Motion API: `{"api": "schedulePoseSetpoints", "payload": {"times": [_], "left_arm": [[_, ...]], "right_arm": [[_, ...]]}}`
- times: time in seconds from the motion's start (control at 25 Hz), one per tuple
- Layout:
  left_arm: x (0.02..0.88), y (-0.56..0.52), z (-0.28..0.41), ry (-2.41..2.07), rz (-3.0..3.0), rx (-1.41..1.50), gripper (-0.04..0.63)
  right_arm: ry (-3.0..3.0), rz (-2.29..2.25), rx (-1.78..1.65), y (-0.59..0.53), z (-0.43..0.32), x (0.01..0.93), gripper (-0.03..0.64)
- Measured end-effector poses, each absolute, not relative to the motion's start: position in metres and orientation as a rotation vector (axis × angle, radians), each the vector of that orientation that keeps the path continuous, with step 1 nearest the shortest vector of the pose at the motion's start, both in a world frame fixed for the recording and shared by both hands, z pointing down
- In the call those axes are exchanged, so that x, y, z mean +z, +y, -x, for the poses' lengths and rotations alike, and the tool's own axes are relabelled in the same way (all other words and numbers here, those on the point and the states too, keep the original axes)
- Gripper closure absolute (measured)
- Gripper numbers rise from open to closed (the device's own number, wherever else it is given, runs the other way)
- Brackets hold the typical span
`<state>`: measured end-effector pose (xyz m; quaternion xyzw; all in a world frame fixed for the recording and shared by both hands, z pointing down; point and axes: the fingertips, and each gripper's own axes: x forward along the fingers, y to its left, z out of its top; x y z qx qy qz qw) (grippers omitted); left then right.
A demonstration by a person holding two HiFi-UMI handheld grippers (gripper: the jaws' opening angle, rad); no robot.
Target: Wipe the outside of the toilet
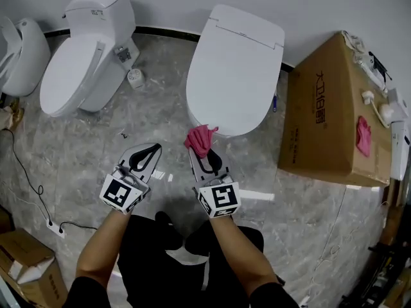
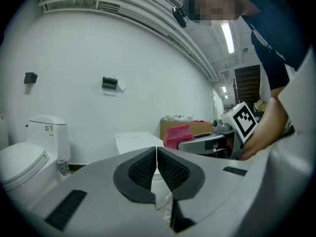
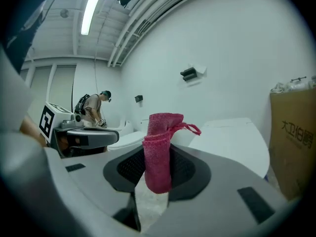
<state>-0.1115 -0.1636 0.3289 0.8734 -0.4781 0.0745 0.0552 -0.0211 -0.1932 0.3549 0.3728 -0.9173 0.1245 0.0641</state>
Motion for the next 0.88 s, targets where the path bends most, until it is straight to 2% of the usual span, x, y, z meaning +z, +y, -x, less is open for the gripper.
{"api": "schedulePoseSetpoints", "payload": {"times": [0.24, 0.44, 0.64, 0.88], "left_arm": [[0.414, -0.19, 0.143, -1.437, -2.677, 0.222, 0.575], [0.445, -0.205, 0.167, -1.461, -2.727, 0.234, 0.575], [0.45, -0.199, 0.163, -1.477, -2.797, 0.276, 0.575], [0.459, -0.204, 0.157, -1.615, -2.705, 0.191, 0.575]], "right_arm": [[-2.767, -1.105, 0.414, -0.22, 0.084, 0.469, 0.482], [-2.721, -1.153, 0.412, -0.255, 0.117, 0.54, 0.482], [-2.644, -1.247, 0.401, -0.281, 0.116, 0.567, 0.482], [-2.526, -1.341, 0.405, -0.289, 0.099, 0.577, 0.481]]}}
